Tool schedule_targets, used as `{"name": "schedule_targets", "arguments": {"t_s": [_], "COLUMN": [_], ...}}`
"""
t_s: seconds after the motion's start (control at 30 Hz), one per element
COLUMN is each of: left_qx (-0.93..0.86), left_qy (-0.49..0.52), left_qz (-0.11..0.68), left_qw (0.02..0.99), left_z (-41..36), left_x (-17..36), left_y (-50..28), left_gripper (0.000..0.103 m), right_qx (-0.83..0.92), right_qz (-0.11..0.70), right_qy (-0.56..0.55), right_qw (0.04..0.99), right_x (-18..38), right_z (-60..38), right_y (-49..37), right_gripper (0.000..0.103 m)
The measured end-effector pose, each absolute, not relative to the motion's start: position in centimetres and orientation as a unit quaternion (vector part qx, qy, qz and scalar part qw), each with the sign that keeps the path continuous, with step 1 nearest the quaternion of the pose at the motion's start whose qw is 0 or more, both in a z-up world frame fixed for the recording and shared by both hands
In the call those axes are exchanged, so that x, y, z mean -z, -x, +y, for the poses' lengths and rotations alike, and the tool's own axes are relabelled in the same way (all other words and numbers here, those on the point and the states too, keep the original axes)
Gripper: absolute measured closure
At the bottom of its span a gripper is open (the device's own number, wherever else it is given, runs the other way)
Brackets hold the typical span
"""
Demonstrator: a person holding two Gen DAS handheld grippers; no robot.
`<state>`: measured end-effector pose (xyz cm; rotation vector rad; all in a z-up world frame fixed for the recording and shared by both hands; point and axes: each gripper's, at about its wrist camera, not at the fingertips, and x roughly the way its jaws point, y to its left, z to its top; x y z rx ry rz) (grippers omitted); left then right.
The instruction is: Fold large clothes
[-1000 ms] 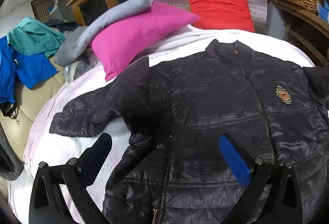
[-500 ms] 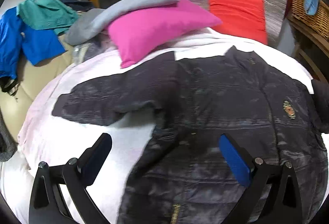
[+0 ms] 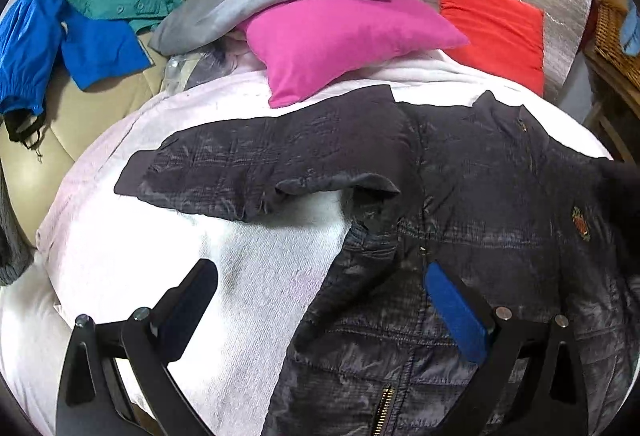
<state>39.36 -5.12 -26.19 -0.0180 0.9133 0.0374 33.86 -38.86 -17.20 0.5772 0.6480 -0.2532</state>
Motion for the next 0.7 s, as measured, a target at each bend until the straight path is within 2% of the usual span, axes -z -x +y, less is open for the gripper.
{"name": "schedule_targets", "arguments": {"t_s": [0.33, 0.53, 0.67, 0.7], "left_qx": [-0.049, -0.034, 0.003, 0.012], "left_qy": [0.036, 0.016, 0.008, 0.004], "left_qz": [0.447, 0.445, 0.437, 0.436], "left_qw": [0.893, 0.895, 0.899, 0.9], "left_z": [-3.1, -3.9, -5.7, -6.2], "left_x": [26.5, 27.3, 27.3, 27.3], "left_y": [-40.6, -40.9, -40.5, -40.4], "left_gripper": [0.0, 0.0, 0.0, 0.0], "right_qx": [0.05, -0.014, -0.055, -0.067], "right_qz": [0.486, 0.46, 0.45, 0.44], "right_qy": [-0.16, -0.177, -0.204, -0.213], "right_qw": [0.858, 0.87, 0.868, 0.87], "right_x": [29.8, 30.8, 32.2, 32.5], "right_z": [-32.7, -34.3, -35.9, -36.5], "right_y": [-34.7, -32.7, -30.1, -29.3], "right_gripper": [0.082, 0.066, 0.063, 0.06]}}
